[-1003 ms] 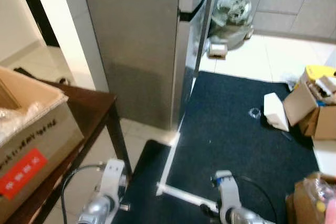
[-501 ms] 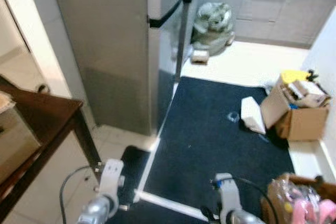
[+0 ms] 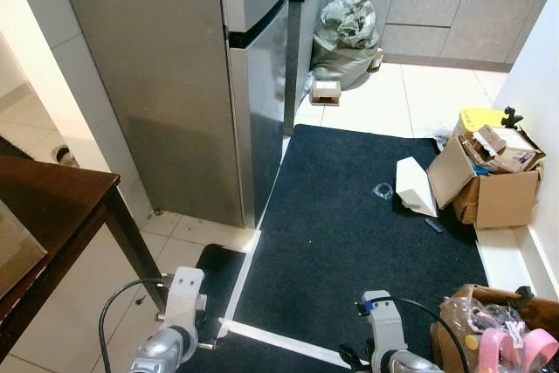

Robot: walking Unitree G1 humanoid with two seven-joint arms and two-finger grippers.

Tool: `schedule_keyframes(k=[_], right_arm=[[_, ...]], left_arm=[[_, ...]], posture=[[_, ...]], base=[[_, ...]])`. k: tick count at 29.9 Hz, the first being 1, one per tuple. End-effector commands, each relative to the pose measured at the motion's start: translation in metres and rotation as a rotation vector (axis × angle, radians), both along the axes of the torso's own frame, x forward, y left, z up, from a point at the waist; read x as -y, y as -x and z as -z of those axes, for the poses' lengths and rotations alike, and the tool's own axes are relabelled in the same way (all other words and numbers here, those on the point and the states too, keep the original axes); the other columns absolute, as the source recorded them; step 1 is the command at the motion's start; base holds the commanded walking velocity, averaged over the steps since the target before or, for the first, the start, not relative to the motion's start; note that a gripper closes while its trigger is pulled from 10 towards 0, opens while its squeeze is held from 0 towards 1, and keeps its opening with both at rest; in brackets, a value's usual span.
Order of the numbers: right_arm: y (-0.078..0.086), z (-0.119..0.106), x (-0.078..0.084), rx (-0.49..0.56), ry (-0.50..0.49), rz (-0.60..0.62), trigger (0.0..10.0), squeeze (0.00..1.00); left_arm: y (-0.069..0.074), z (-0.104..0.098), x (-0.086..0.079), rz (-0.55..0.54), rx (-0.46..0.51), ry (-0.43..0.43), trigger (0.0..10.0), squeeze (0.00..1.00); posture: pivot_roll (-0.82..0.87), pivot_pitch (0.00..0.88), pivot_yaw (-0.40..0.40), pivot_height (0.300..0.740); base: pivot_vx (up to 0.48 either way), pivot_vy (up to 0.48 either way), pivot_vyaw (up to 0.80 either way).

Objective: Picking trash to rubbish bin

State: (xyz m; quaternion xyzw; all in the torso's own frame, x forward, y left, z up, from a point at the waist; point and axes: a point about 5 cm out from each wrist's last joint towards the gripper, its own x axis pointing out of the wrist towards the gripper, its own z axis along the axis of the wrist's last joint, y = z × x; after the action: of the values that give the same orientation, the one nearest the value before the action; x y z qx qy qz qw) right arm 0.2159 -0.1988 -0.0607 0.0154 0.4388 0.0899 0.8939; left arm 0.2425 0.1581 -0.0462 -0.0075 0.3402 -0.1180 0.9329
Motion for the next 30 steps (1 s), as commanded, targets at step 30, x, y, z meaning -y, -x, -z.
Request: schedule_keyframes(k=[30], right_arm=[[0.006, 0.003, 0.004, -0.015, 0.052, -0.043, 10.0, 0.0]], left_arm=[[0.01, 0.007, -0.01, -0.004, -0.046, -0.038, 10.0, 0.0]], posture=[[-0.1, 0.065, 0.031, 0.74]], base=[[0.0, 0.0, 0.79]])
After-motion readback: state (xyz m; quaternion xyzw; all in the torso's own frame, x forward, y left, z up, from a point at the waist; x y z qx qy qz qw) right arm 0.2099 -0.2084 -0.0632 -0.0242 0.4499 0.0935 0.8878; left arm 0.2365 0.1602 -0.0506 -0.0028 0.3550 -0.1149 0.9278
